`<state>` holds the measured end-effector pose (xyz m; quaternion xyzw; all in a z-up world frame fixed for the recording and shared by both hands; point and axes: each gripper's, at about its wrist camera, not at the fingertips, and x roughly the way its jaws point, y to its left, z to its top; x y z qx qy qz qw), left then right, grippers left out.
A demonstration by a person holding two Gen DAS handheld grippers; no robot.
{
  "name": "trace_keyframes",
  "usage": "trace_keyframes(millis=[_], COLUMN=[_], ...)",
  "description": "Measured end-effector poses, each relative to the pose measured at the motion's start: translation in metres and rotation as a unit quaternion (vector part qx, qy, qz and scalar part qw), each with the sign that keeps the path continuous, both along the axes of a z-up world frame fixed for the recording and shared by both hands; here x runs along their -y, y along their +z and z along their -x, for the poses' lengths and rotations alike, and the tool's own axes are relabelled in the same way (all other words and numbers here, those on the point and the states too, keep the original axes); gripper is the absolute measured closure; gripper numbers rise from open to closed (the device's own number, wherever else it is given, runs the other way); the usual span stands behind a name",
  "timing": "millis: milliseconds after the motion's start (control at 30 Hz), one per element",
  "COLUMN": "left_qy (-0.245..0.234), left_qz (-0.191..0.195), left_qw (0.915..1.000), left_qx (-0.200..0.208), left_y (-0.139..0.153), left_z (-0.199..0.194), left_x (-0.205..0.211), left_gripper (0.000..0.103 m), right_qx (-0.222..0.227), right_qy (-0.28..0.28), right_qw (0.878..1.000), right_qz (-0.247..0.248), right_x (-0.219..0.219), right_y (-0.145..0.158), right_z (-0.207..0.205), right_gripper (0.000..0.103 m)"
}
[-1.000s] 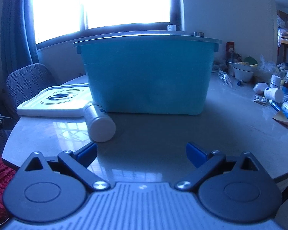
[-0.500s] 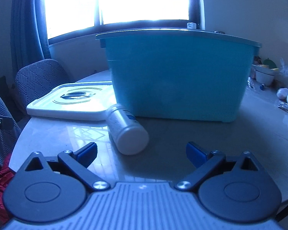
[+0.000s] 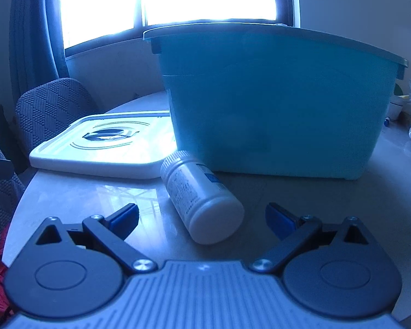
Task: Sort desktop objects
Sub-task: 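Lower the right tool onto the white pill bottle and close it, then lift the white pill bottle with the right tool over the teal tub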
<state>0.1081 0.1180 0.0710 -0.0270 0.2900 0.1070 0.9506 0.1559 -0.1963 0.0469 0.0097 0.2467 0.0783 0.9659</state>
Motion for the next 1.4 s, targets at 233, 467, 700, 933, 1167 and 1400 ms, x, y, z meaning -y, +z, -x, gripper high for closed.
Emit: trace_keyframes(millis=[233, 467, 700, 933, 1167, 1400], left_qy=[-0.009, -0.017, -0.01, -0.006, -0.003, -0.006], left_qz=[0.003, 0.004, 0.013, 0.016, 0.023, 0.019], left_qw=[0.9999, 0.9998, 0.9998, 0.9999, 0.9997, 0.9995], left_qx=[-0.004, -0.009, -0.011, -0.002, 0.007, 0.024], left_y=[-0.005, -0.011, -0.011, 0.003, 0.017, 0.029], left_z=[-0.017, -0.03, -0.034, -0.026, -0.008, 0.007], left_x=[-0.004, -0.005, -0.007, -0.001, 0.009, 0.027], left_gripper=[0.014, 0.014, 0.014, 0.014, 0.014, 0.014], right_qx=[-0.006, -0.018, -0.003, -0.004, 0.002, 0.02], right_qy=[-0.007, 0.001, 0.033, 0.041, 0.024, 0.003], right_qw=[1.0, 1.0, 0.999, 0.998, 0.999, 0.999], right_qz=[0.005, 0.018, 0.039, 0.04, 0.038, 0.026], right_x=[-0.002, -0.003, -0.007, 0.004, 0.029, 0.054], right_y=[-0.003, -0.009, 0.004, 0.012, 0.021, 0.033], right_z=[-0.012, -0.024, -0.021, 0.0, 0.029, 0.053], right_gripper=[0.004, 0.012, 0.055, 0.055, 0.055, 0.055])
